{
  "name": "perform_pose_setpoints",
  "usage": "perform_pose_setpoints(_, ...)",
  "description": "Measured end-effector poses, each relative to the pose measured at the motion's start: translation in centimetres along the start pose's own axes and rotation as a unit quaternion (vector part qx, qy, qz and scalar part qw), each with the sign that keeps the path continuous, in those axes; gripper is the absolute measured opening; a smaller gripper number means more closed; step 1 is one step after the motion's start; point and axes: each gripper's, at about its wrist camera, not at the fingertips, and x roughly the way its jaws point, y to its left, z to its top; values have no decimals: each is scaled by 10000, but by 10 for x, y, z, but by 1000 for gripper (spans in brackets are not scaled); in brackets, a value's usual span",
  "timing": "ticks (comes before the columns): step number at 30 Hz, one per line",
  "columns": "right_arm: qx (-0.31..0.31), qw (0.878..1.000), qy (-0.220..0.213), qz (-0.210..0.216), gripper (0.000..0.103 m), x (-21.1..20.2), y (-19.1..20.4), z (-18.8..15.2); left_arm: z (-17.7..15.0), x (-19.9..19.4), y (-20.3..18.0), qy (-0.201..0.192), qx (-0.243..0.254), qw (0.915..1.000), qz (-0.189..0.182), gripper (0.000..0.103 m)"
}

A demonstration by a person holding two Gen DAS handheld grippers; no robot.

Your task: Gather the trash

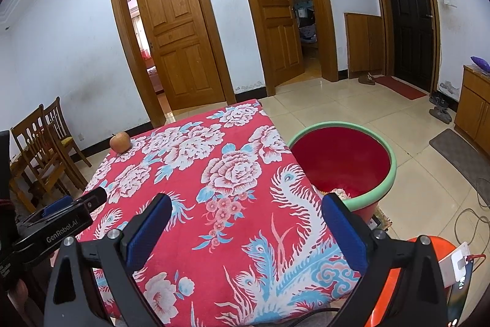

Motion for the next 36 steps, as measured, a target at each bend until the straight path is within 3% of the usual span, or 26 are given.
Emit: perform_pose_setpoints(36, 12, 10000, 15, 13, 100, 0, 0, -2, -4, -1, -2, 24, 34, 10000, -63, 79)
